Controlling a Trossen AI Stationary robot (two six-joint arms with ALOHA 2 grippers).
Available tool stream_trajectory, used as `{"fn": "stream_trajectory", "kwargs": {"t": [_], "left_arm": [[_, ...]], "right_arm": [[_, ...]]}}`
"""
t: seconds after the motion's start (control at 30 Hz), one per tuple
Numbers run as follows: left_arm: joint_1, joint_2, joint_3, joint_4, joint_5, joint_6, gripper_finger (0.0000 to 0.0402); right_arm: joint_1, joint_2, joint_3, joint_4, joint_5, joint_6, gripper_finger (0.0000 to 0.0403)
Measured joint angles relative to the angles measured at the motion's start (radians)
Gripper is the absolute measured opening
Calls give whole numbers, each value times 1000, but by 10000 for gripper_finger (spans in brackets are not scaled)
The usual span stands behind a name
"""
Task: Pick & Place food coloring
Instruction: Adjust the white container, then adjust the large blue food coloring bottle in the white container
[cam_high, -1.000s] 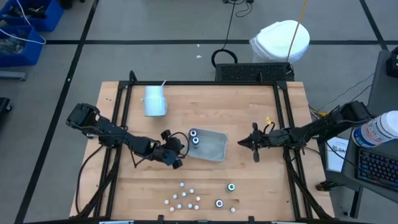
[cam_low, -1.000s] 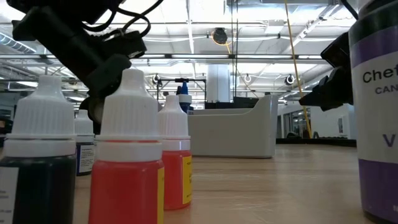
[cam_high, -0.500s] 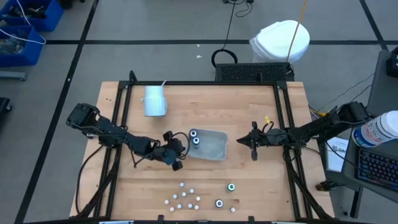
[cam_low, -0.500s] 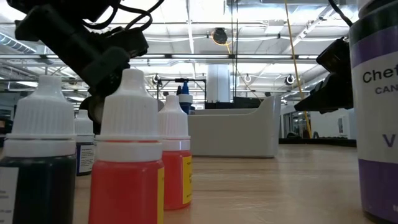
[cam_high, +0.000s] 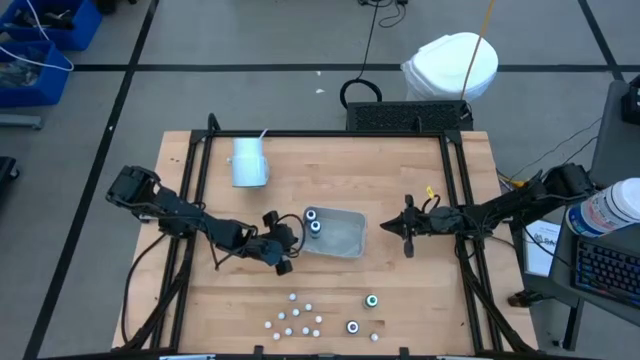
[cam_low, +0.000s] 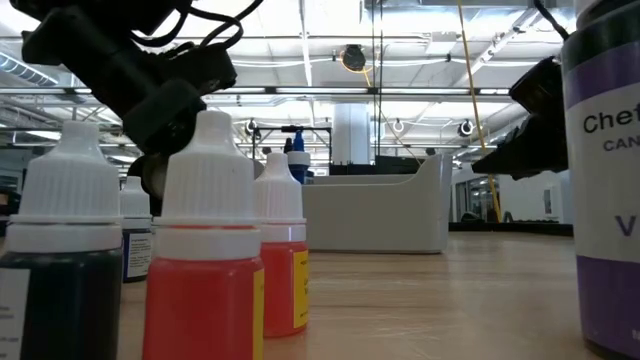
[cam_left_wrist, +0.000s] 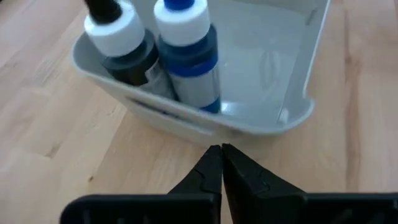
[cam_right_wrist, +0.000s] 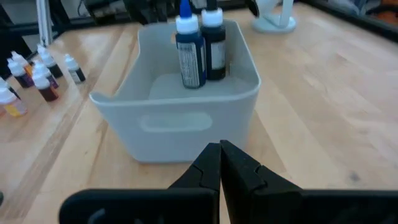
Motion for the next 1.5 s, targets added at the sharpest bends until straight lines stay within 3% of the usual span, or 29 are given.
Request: {"fn": "stream_trajectory", "kwargs": {"t": [0.27,0.37,0.63,0.83,1.17,1.37,1.5], "left_arm": [[-22,-34,0,-173,-106,-31,18],[-26,-35,0,-190,-130,-34,5],[-25,-35,0,-200,-137,-34,21],[-24,-35,0,-202,-141,-35,4],[-23,-35,0,-203,-142,-66,25],[-23,-34,0,-135,-136,-78,5],[-23,-28,0,-131,-135,-71,17]], "right_arm": [[1,-1,154,-95,5,-48,0],[1,13,223,-140,18,-71,0],[2,107,410,-148,52,-116,6],[3,305,553,-93,48,-147,63],[2,657,649,247,-3,-198,194],[0,743,650,315,-1,-143,212],[0,780,650,333,1,-118,212]]}}
